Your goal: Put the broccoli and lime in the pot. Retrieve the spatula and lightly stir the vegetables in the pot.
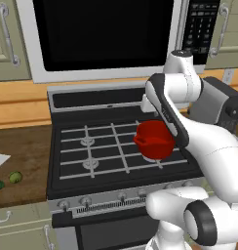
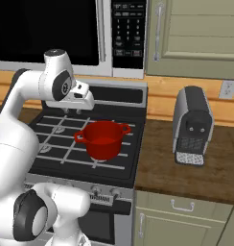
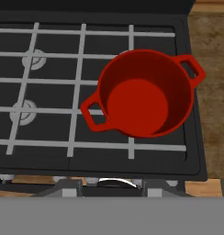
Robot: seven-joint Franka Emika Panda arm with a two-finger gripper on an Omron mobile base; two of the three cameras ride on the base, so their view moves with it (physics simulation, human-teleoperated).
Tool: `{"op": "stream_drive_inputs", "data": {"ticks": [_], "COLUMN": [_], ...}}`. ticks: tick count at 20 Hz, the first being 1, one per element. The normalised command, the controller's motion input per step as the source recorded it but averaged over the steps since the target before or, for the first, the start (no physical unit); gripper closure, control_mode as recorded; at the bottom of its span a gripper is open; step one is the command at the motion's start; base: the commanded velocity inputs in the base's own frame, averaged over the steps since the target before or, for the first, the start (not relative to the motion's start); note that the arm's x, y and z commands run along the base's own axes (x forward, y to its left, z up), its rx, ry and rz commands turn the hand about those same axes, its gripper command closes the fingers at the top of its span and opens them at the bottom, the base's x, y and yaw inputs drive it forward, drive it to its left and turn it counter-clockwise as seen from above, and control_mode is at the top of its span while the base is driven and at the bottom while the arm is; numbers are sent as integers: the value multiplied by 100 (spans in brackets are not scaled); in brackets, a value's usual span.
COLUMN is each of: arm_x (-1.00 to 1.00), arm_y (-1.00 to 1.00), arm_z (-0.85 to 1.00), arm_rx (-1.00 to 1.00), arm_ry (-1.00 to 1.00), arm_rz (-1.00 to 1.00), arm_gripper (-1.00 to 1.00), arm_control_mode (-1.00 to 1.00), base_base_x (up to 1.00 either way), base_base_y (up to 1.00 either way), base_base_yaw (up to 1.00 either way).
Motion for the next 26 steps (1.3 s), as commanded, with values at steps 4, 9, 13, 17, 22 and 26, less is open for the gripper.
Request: {"op": "stream_drive_inputs", "data": {"ticks": [4, 9, 13, 17, 22, 26], "arm_x": [0, 0, 0, 0, 0, 19], "arm_y": [0, 0, 0, 0, 0, 19], "arm_z": [0, 0, 0, 0, 0, 0], "arm_rx": [0, 0, 0, 0, 0, 0], "arm_ry": [0, 0, 0, 0, 0, 0], "arm_rz": [0, 0, 0, 0, 0, -2], "arm_gripper": [-100, -100, -100, -100, -100, -100], "arm_control_mode": [100, 100, 100, 100, 100, -100], "base_base_x": [-2, -27, -1, 0, 16, 33], "base_base_y": [0, 55, 97, 88, 63, 25], "base_base_yaw": [0, 0, 0, 0, -2, -4]}}
